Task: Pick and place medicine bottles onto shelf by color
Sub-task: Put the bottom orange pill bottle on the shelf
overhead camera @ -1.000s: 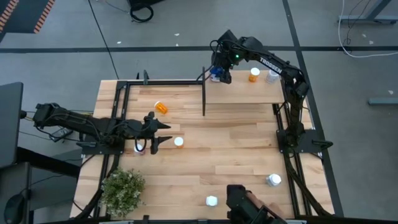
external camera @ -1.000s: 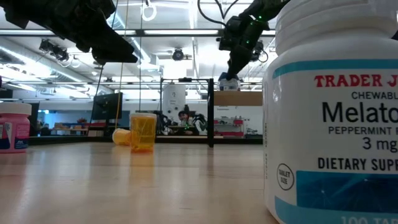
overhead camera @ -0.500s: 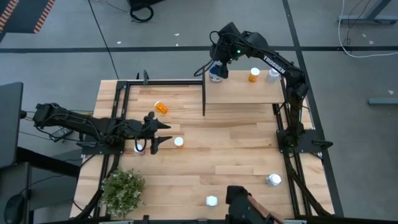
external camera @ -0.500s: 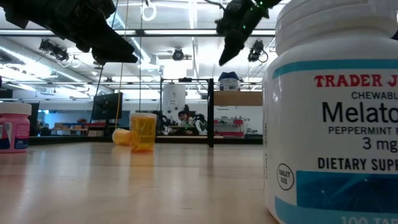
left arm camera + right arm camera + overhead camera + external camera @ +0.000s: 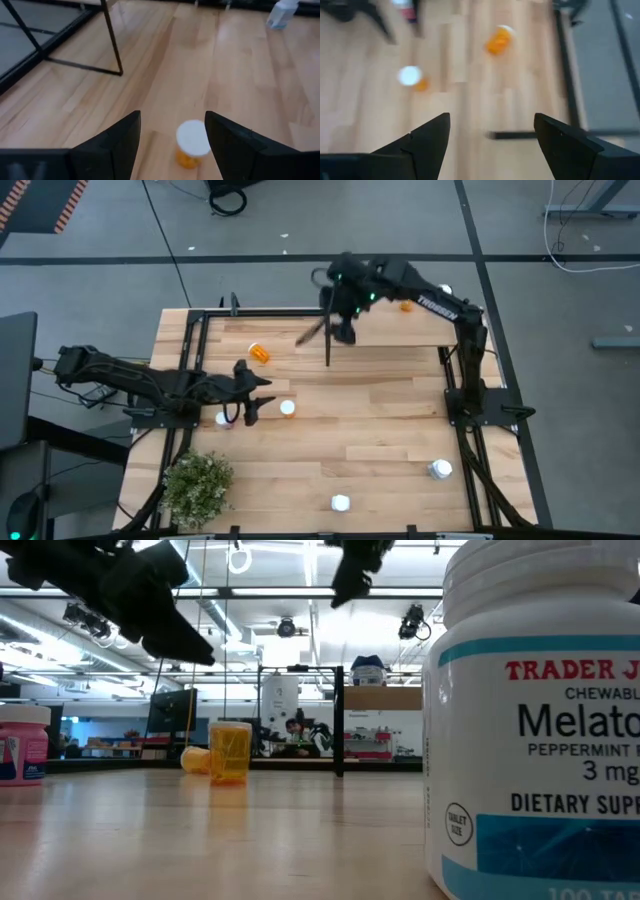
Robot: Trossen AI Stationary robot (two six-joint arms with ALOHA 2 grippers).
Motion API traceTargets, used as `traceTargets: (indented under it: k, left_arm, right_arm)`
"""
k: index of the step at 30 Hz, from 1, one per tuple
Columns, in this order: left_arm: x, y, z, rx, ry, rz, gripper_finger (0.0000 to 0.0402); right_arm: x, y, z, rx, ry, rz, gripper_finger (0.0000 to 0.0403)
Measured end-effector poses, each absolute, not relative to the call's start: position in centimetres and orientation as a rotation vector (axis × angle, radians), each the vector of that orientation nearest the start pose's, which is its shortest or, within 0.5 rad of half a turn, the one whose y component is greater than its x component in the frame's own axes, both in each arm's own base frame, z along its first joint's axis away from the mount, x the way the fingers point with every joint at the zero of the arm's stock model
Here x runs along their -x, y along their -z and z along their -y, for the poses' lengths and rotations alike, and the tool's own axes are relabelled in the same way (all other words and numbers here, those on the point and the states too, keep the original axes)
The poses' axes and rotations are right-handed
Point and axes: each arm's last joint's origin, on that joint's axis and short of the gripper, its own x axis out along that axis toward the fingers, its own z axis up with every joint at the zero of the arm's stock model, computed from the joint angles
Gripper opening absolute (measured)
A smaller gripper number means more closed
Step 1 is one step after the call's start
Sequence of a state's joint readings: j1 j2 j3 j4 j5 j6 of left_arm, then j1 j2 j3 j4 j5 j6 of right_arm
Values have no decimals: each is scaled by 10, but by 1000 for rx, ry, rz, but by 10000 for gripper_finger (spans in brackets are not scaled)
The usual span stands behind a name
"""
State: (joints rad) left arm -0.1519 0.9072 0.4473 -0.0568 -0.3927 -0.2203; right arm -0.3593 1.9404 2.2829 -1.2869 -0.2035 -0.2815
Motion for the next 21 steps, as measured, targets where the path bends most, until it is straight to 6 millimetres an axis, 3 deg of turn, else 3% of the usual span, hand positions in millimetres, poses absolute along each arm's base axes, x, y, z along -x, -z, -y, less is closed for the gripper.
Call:
traceTargets:
  k: [4,7,13,21]
  left_arm:
    - [-188,-205,11,95,-334,-490,236]
    - [-189,-205,7,109,-356,-492,244]
    - [-192,-200,8,143,-366,-512,257]
    - [-200,-186,6,160,-397,-580,291]
  right_arm:
    - [-374,-410,84,58,-49,-921,297]
    - [-385,-398,55,125,-71,-947,297]
    - [-392,-371,21,85,-70,-1057,297]
    - [-390,-301,-15,-25,-6,-1302,297]
